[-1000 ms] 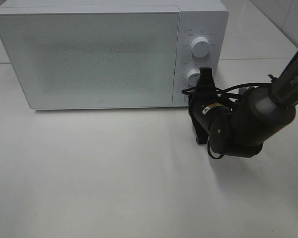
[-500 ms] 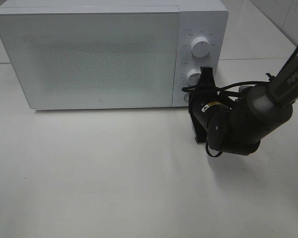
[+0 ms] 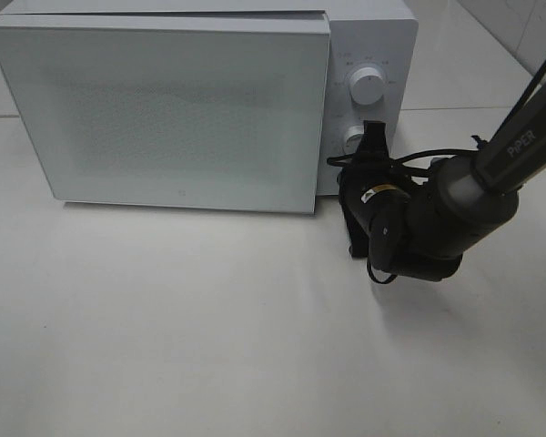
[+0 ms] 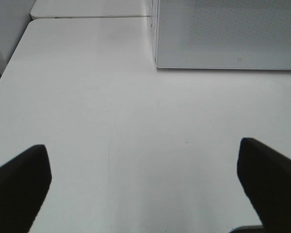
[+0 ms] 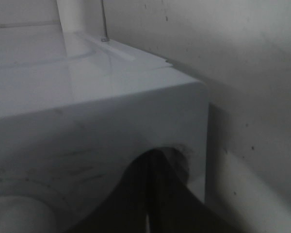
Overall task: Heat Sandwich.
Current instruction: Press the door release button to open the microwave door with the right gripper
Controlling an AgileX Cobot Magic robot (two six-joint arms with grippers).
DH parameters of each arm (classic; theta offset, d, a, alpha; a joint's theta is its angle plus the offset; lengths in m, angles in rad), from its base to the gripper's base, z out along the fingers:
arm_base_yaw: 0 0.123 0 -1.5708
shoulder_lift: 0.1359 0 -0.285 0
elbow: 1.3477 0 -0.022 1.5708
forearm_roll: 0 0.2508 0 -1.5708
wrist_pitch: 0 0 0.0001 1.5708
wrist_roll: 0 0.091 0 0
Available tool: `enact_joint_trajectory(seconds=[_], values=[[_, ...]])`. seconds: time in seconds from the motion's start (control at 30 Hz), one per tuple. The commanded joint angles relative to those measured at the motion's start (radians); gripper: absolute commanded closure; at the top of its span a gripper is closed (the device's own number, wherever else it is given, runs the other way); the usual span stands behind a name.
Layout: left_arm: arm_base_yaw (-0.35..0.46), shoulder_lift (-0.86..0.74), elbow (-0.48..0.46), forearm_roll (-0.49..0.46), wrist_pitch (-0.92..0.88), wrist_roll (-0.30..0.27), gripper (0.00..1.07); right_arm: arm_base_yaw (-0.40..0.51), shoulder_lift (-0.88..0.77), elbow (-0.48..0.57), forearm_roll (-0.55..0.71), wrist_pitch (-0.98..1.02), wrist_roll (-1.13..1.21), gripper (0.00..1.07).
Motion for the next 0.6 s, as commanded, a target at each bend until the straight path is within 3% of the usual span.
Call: enact_joint_trajectory(seconds=[0.03, 0.6], values=[[-0.006, -0.021, 0.004, 0.000, -0.004, -0.004, 0.07, -0.033, 0.002, -0.069, -0.036, -0.168, -0.002, 1.07], [-0.006, -0.021, 0.004, 0.000, -0.004, -0.004, 0.07, -0.031, -0.004, -0.036, -0.035, -0.124, -0.036, 1.07]])
